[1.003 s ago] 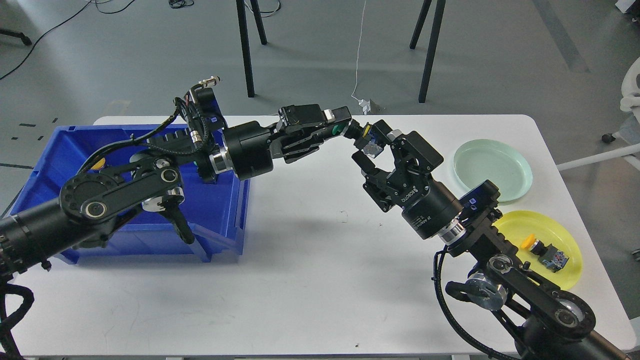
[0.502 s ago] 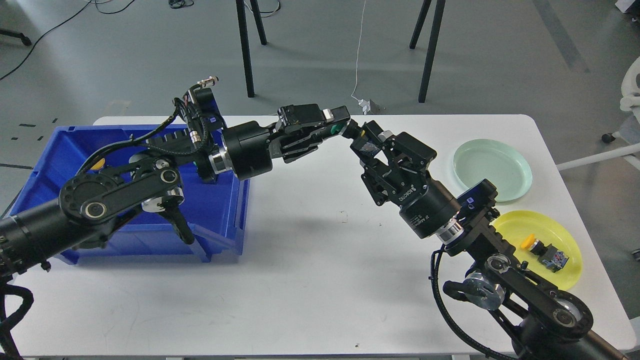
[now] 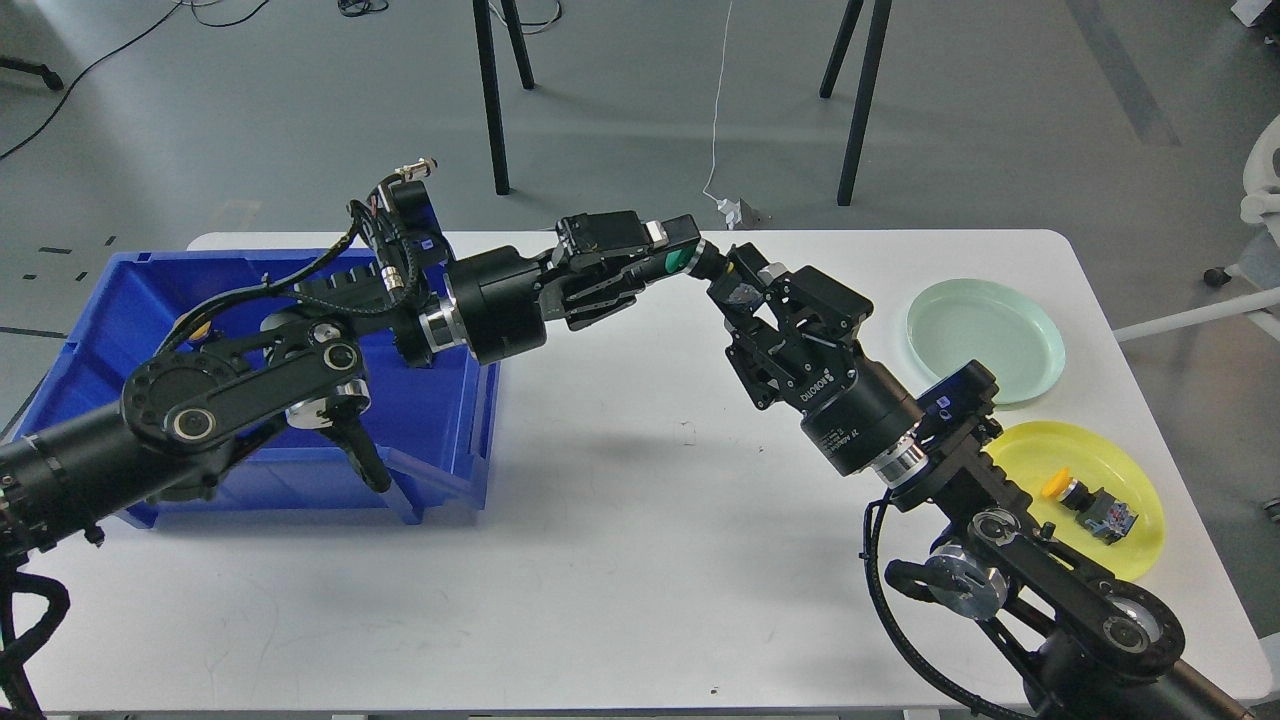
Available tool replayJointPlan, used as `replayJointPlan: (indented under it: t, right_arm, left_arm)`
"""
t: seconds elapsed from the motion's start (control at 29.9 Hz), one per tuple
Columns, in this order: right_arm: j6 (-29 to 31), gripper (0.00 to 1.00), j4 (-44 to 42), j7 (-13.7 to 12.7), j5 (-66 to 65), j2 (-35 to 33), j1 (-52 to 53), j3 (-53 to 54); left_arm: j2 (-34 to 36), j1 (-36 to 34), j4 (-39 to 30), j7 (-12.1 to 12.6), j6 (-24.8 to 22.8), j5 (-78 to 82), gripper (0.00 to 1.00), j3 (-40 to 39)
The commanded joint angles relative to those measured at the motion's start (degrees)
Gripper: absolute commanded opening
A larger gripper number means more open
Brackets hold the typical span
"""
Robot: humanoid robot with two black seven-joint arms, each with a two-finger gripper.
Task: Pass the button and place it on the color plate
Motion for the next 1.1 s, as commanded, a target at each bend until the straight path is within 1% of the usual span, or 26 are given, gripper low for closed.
replayJointPlan:
  t: [0.0,0.13,0.2,0.27,0.43,0.57,0.7,0.9,1.07]
  right_arm:
    - [-0.05,0.04,-0.07,0.04,0.03,-0.01,0.01,0.0]
    - [-0.23,0.03,-0.07,0.04,0.03,-0.1,0.01,0.52]
    - [-1.19,0.03,-0.42,0.04,0.12,-0.53,0.01,2.63]
    - [-1.99,0.03,-2.7,0.04,0.73,-1.15,0.01,6.49]
    - [-2.34,0.02,-14.37,0.04,3.37,-3.78,0.71,13.09]
    - [-6.46,0.02,-25.97,0.04,3.46,-5.02,2.81,13.62]
    - [-7.79,0.01,-35.03,0.04,4.86,-5.11,5.54,13.1]
    - [-10.69,0.01,-43.83,0.04,5.48,-4.85,8.35,13.01]
    - [-10.86,0.01,-47.44,0.04,7.41,-4.32,10.55,11.52]
  left_arm:
    - [0.0,1.87,0.09,0.0,0.12,0.02,0.79,-2.28]
    - [-0.08,2.58,0.09,0.0,0.12,0.11,0.81,-2.98]
    - [-0.08,2.75,0.09,0.0,0.21,0.11,0.81,-2.98]
    - [-0.08,2.76,0.09,0.0,0.21,0.11,0.81,-2.98]
    - [-0.17,2.84,0.36,0.0,0.21,0.11,0.81,-2.98]
    - [-1.23,2.84,1.06,0.0,0.12,0.11,0.81,-2.98]
    - [-1.32,2.84,1.06,0.0,0.12,0.11,0.81,-2.98]
    - [-1.4,2.84,1.06,0.0,0.12,0.11,0.81,-2.98]
    - [-1.4,2.84,1.06,0.0,0.12,0.11,0.81,-2.98]
